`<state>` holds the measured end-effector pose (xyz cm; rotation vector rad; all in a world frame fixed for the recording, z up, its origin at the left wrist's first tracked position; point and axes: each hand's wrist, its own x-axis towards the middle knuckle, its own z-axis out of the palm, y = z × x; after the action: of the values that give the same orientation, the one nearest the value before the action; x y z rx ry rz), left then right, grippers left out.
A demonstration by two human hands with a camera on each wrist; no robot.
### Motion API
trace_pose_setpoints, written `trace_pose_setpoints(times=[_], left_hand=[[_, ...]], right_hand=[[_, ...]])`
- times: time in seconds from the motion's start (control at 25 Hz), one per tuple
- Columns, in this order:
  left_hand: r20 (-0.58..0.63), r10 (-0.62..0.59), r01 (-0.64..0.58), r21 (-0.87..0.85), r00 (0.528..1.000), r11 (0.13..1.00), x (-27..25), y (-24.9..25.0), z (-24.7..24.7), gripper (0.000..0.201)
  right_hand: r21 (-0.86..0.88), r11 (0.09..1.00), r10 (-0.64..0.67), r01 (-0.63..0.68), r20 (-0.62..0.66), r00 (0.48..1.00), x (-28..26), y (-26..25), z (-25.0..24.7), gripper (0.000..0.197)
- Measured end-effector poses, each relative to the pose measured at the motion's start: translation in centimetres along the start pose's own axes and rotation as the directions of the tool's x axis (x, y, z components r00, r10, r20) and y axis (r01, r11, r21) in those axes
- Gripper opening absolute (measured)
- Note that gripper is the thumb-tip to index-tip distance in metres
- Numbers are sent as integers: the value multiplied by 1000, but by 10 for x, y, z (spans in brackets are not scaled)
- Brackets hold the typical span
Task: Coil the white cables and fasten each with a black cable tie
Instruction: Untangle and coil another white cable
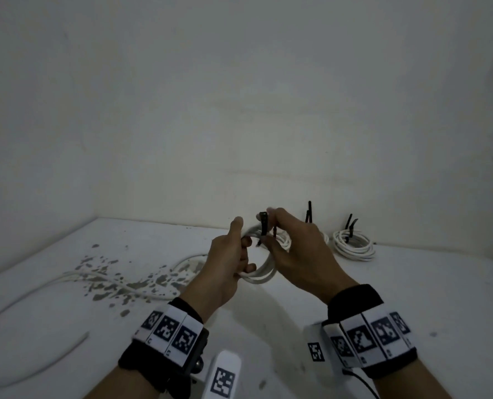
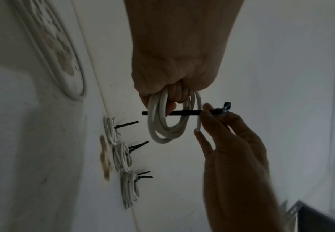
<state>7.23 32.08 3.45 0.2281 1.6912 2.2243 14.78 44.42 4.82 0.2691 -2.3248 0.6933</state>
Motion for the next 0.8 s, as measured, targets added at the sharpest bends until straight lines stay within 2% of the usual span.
trace_pose_setpoints(times=[0.08,0.16,0.24,0.36,0.44,0.52,0.64,0.72,0.8], left_hand=[[52,-32,39,-147,998,988,2,4,-4,42],[108,-63,90,-268,992,959,5,6,-7,40],[152,-125,171,-342,980,924,6,4,-8,41],[232,-190,260,-325,954,909,6,1,-9,37],[266,-215,287,-273,940,918,4,1,-8,31],[249,-209,273,-263,946,925,4,4,-8,25],[153,-154,194,-298,976,935,6,12,-8,11],[71,-138,153,-297,988,943,9,14,-9,10],[7,-123,120,-293,992,949,11,14,-13,11]], right_hand=[[-63,998,-27,27,-4,1000,4,2,14,13],[-141,987,-90,79,-74,993,8,4,23,11],[-226,963,-176,146,-119,977,9,1,27,20],[-296,935,-229,193,-89,969,7,8,34,36],[-276,933,-265,233,-83,961,5,16,34,35],[-206,947,-267,244,-91,959,3,20,33,30],[-41,986,-167,165,-72,983,3,24,28,21],[-57,991,-127,125,-35,991,2,21,25,12],[-94,980,-174,174,5,985,3,13,21,10]])
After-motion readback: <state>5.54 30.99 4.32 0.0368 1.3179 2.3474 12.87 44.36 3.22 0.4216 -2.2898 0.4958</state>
